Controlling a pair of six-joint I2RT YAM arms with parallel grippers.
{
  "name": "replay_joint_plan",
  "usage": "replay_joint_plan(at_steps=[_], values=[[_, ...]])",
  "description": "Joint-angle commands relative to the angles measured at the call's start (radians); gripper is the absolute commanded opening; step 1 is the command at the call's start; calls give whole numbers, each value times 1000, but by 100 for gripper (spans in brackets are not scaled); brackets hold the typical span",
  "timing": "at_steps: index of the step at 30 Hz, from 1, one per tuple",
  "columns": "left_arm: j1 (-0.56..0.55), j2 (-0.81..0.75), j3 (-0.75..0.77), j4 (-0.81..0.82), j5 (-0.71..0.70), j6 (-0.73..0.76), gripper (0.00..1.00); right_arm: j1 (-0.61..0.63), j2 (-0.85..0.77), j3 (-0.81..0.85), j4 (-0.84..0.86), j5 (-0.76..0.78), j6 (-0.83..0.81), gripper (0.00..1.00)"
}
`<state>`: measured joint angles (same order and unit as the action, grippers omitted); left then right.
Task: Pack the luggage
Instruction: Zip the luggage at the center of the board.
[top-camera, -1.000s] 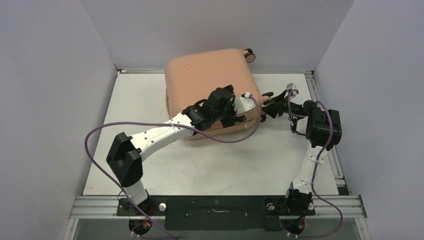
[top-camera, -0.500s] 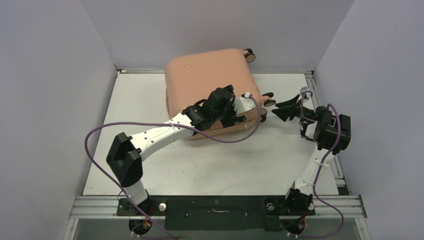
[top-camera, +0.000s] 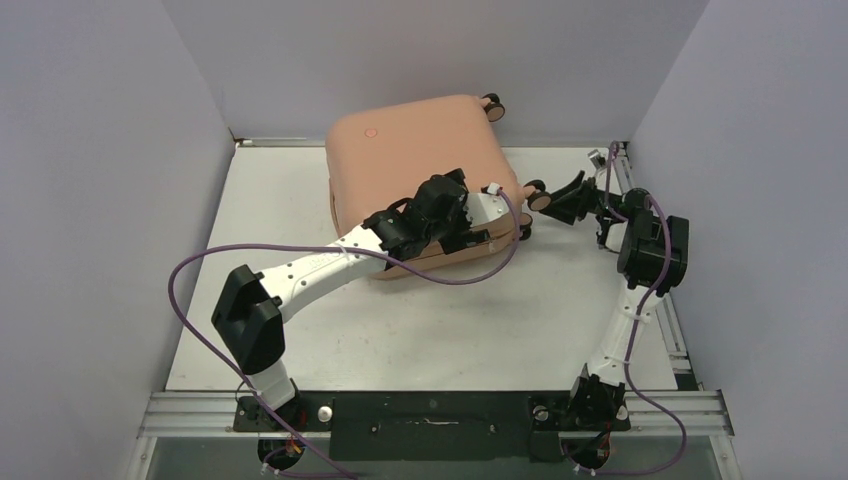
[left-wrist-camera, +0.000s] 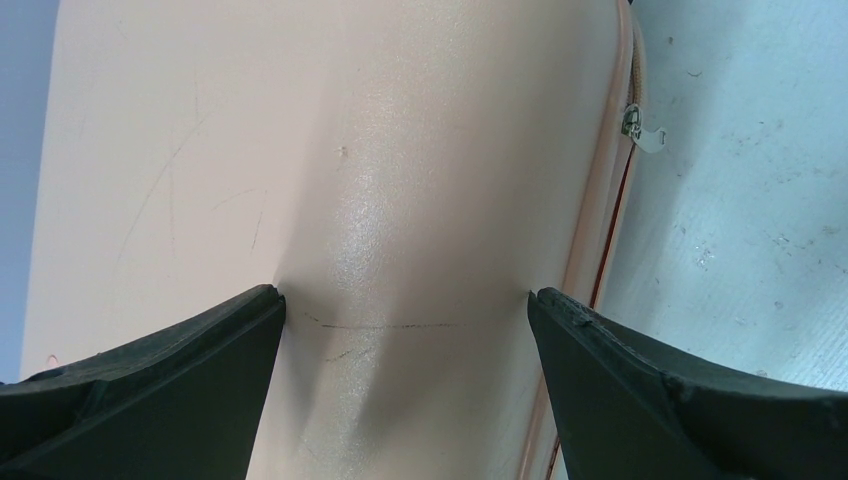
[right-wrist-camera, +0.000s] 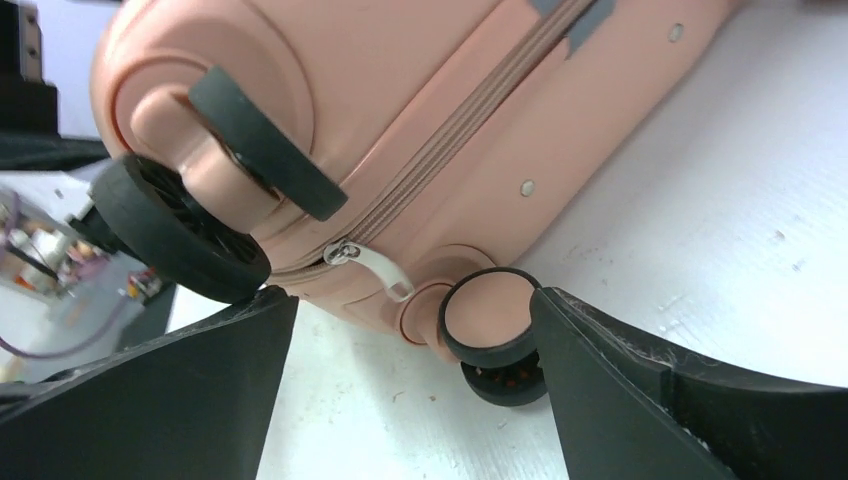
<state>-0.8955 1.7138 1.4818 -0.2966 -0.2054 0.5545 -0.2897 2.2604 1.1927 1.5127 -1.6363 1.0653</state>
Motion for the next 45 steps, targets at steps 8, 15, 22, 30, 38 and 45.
replay_joint_plan(at_steps=[8,15,22,30,38,45], values=[[4,-11,2,-28,-95,-26,96,-75,-50,-86,279,146,495,90],[3,-31,0,-28,-107,-31,96,-127,-75,-276,227,387,611,90],[6,-35,-16,-11,-116,-31,96,-90,-505,-360,-895,941,-444,90],[10,-41,-23,-9,-116,-12,96,-33,-685,-414,-860,943,-1017,90],[22,-58,-26,-13,-110,3,96,-121,-484,-224,-990,633,-1111,90],[62,-82,0,-76,-18,11,96,-9,-298,-55,-1099,586,-1178,96]])
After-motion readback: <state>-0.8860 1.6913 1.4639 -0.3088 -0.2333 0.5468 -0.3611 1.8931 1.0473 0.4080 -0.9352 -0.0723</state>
